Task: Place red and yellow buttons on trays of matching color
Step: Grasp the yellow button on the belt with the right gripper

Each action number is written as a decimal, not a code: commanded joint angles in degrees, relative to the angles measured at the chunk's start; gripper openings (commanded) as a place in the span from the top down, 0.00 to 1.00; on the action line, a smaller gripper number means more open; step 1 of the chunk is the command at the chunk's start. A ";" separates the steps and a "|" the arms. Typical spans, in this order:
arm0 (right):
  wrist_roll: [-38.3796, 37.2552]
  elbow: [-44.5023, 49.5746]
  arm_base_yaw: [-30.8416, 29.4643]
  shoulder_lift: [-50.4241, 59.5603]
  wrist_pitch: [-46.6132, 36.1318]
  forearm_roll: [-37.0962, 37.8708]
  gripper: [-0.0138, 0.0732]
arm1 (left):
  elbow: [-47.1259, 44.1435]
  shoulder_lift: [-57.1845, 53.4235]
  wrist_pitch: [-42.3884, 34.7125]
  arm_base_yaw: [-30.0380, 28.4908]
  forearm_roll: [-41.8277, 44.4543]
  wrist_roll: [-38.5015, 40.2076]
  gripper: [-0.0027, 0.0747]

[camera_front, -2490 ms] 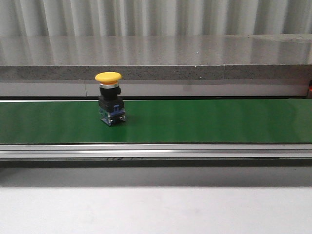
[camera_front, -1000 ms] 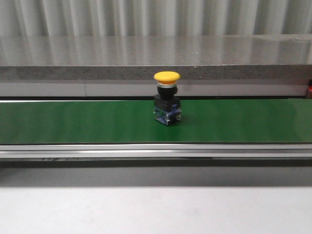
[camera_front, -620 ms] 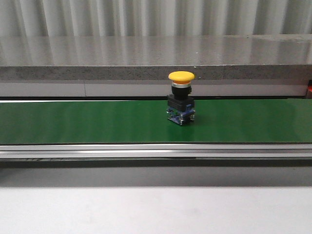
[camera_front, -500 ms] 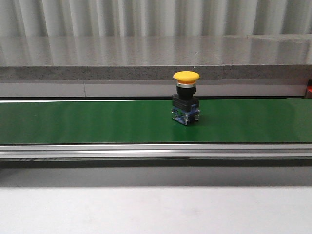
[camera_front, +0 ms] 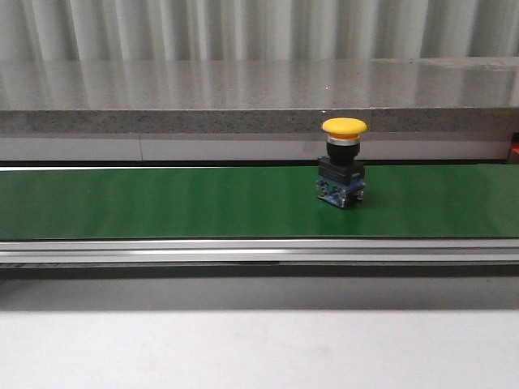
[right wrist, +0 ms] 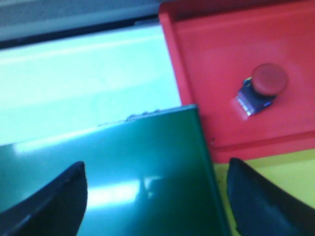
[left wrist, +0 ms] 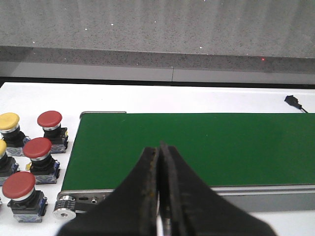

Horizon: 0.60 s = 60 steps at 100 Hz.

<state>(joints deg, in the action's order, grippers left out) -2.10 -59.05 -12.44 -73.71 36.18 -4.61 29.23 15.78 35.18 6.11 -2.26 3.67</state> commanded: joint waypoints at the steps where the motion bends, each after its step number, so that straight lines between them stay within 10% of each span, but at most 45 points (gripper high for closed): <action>1: 2.10 2.00 2.87 5.47 -0.93 0.17 0.17 | 1.32 0.51 -4.29 0.43 -0.08 -0.12 0.99; 60: 8.14 5.02 20.17 6.84 6.06 0.06 0.17 | 1.32 0.51 -4.29 0.43 -0.08 -0.12 0.99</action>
<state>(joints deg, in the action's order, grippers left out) 5.17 -52.53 6.18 -66.67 45.28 -4.61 29.23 15.78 35.18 6.11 -2.26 3.67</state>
